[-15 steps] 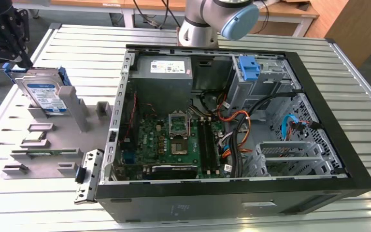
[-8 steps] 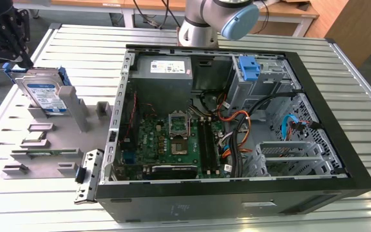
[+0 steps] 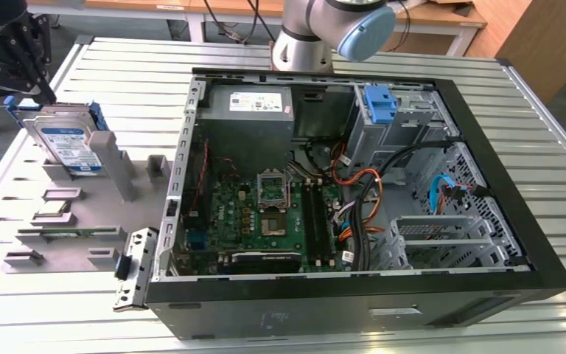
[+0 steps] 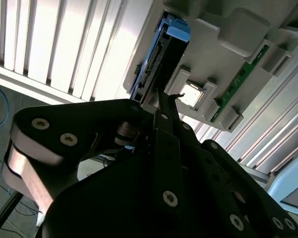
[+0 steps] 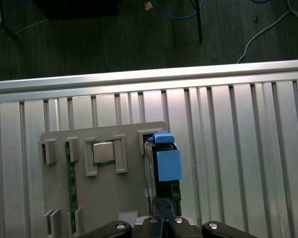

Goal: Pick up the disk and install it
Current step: 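Pick up the disk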

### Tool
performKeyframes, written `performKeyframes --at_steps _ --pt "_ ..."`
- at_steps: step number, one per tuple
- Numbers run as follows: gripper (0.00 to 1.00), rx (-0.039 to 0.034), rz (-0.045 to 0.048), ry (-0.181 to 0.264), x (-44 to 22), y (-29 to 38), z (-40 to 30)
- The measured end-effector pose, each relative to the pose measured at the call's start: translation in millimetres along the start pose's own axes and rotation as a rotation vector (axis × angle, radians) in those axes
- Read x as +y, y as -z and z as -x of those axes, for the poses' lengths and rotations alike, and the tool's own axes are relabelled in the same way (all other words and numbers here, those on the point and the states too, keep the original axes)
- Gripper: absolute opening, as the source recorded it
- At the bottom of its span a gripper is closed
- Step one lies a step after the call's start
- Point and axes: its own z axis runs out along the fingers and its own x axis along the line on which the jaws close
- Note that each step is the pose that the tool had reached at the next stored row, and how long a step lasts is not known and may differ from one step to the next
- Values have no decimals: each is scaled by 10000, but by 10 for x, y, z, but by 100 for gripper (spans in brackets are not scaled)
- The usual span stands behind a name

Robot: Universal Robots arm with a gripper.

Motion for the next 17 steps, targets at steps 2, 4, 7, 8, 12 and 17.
performKeyframes --at_steps 2,4,7,8,12,17 --pt "11 0 1 4 0 0 0" --pt "11 0 1 5 0 0 0" --pt "11 -38 7 11 -2 1 -1" --pt "11 -77 11 11 -2 1 0" --pt "11 -155 16 11 -1 -1 1" --pt "11 -155 16 12 -1 -15 -1"
